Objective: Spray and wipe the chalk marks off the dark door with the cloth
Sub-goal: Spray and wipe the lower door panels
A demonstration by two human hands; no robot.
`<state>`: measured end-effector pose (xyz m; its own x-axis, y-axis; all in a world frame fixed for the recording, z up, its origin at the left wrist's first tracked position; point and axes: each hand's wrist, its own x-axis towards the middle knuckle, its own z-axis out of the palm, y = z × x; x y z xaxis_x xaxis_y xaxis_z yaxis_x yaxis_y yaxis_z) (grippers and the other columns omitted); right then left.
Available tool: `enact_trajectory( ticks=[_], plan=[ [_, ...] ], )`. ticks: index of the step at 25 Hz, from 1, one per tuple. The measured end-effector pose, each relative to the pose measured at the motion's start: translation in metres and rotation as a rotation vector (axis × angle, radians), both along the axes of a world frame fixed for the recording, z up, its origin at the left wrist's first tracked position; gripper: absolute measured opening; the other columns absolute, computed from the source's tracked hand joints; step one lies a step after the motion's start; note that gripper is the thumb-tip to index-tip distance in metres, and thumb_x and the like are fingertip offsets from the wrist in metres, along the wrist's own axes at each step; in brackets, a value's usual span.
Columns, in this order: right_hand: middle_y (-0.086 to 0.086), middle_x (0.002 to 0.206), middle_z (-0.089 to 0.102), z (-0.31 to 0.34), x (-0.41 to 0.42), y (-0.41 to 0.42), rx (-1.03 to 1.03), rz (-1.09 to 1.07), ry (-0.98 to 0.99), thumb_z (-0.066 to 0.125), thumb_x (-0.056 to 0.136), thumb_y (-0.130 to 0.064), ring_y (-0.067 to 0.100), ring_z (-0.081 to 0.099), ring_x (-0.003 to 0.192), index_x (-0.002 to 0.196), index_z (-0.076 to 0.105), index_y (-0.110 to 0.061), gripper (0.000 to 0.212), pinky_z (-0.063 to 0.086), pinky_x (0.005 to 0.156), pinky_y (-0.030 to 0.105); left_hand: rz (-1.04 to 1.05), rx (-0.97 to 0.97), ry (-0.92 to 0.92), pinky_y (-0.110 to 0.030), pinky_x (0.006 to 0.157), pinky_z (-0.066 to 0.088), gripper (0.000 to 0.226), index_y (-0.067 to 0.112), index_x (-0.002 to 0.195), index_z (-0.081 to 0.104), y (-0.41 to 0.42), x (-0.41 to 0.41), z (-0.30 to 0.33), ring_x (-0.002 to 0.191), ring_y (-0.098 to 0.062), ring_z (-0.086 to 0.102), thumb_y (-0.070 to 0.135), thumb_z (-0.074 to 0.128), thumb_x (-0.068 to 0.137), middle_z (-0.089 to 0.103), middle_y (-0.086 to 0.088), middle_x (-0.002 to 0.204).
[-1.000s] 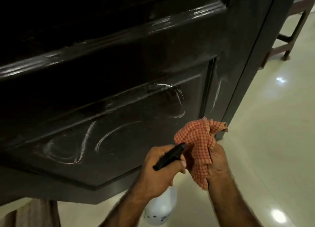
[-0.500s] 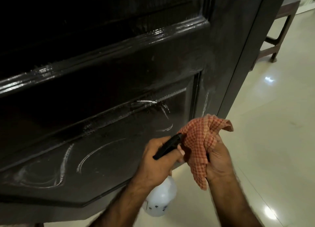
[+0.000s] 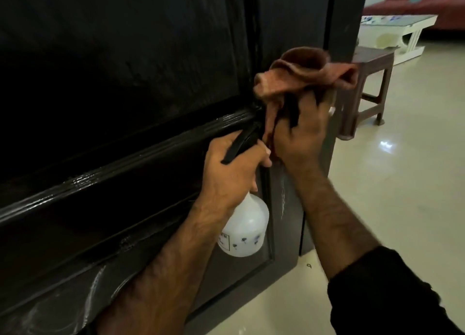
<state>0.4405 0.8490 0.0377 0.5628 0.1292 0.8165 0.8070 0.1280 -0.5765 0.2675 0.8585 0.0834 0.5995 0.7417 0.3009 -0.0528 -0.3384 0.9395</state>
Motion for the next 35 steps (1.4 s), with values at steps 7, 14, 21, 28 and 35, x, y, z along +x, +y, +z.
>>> enact_trajectory(
  ticks=[7, 14, 21, 28, 35],
  plan=[
    [0.017, 0.106, 0.063, -0.057, 0.001, -0.024, -0.067, -0.018, 0.208, 0.056, 0.094, -0.011, 0.022, 0.057, 0.093, 0.120, 0.064, 0.003, 0.030, 0.053, 0.082, 0.043, 0.045, -0.095, 0.125, -0.033, 0.052, 0.050, 0.025, 0.023, 0.074, 0.077, -0.021, -0.018, -0.016, 0.050, -0.019, 0.053, 0.004, 0.071, 0.090, 0.071, -0.024, 0.082],
    [0.031, 0.155, 0.042, 0.012, -0.003, 0.019, -0.033, -0.096, -0.009, 0.050, 0.106, -0.039, 0.045, 0.050, 0.139, 0.152, 0.041, -0.022, 0.050, 0.047, 0.113, 0.052, 0.128, -0.075, 0.050, -0.029, 0.048, 0.047, 0.009, 0.001, 0.086, 0.073, -0.021, -0.030, 0.002, 0.047, -0.020, 0.052, 0.006, 0.069, 0.091, 0.073, -0.025, 0.083],
    [0.018, 0.128, 0.062, 0.034, 0.001, -0.003, 0.032, -0.017, 0.188, 0.050, 0.094, -0.030, 0.023, 0.061, 0.107, 0.143, 0.055, 0.001, 0.058, 0.057, 0.094, 0.046, 0.224, -0.081, 0.018, -0.025, 0.047, 0.047, 0.012, -0.003, 0.090, 0.073, -0.018, -0.040, 0.021, 0.046, -0.020, 0.051, 0.009, 0.069, 0.090, 0.076, -0.020, 0.084],
    [0.043, 0.155, 0.039, 0.091, -0.024, 0.027, -0.007, -0.116, -0.024, 0.055, 0.096, -0.043, 0.058, 0.048, 0.137, 0.152, 0.044, 0.011, 0.078, 0.040, 0.114, 0.066, 0.251, -0.026, -0.044, -0.026, 0.046, 0.045, 0.016, -0.006, 0.090, 0.072, -0.011, -0.046, 0.040, 0.044, -0.020, 0.050, 0.009, 0.069, 0.091, 0.076, -0.019, 0.082],
    [0.027, 0.155, 0.046, 0.023, -0.041, -0.003, -0.118, 0.034, 0.081, 0.057, 0.096, -0.048, 0.042, 0.050, 0.136, 0.153, 0.048, -0.001, 0.074, 0.040, 0.114, 0.048, 0.243, -0.007, -0.030, -0.026, 0.049, 0.046, 0.017, -0.003, 0.091, 0.073, -0.003, -0.064, 0.047, 0.046, -0.019, 0.053, 0.014, 0.069, 0.092, 0.077, -0.013, 0.080]
  ],
)
